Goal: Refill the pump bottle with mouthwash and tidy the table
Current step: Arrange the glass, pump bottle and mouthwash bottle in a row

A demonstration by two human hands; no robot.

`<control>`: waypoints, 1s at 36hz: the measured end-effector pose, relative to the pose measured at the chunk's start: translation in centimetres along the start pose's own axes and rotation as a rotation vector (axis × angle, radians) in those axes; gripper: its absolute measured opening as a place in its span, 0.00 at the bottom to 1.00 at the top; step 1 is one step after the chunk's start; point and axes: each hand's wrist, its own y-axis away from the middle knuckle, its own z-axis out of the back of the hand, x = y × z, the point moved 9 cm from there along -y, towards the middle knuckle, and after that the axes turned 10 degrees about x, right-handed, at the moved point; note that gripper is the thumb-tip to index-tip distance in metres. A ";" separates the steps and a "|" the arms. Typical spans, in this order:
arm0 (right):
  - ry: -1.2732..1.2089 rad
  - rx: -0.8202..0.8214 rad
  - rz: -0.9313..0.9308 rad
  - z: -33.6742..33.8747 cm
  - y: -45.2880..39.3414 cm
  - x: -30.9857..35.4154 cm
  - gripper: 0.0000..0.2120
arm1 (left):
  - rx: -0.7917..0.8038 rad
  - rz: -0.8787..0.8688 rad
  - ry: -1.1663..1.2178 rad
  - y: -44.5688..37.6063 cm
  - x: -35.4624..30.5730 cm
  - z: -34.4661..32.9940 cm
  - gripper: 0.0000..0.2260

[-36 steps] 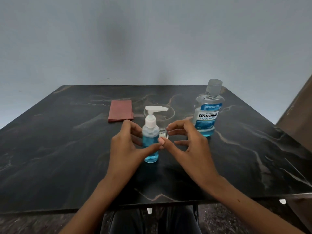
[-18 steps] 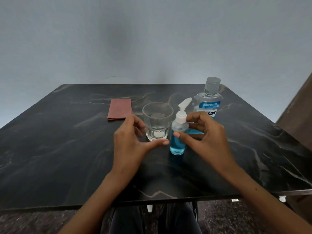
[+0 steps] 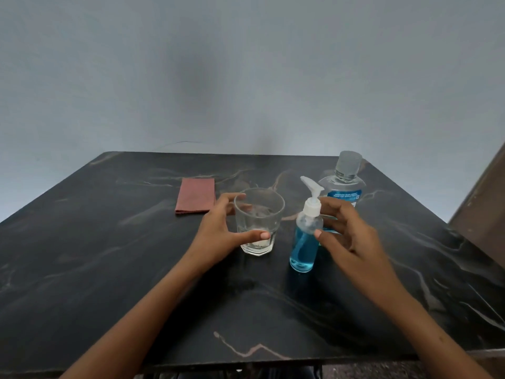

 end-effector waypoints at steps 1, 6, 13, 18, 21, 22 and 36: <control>0.002 -0.007 0.004 -0.1 0.0 0.1 0.24 | -0.001 -0.002 0.005 0.0 0.1 0.0 0.39; 0.031 -0.046 -0.018 -0.6 -0.2 0.5 0.29 | -0.005 -0.007 -0.008 0.5 0.3 0.5 0.38; 0.074 -0.050 0.049 -0.6 0.0 1.0 0.40 | 0.029 -0.021 -0.027 1.1 0.2 0.5 0.37; 0.159 0.013 0.070 -0.8 0.0 1.3 0.41 | 0.042 -0.024 -0.002 1.0 0.2 0.7 0.37; 0.134 0.014 0.071 -0.5 -0.4 1.3 0.34 | 0.056 -0.018 0.007 1.0 0.2 0.7 0.37; 0.134 0.018 0.060 -0.5 -0.6 1.3 0.33 | 0.057 -0.017 0.007 1.0 0.2 0.7 0.37; 0.304 0.061 0.072 -0.9 -1.7 1.1 0.45 | 0.053 -0.015 0.017 1.2 0.1 0.8 0.37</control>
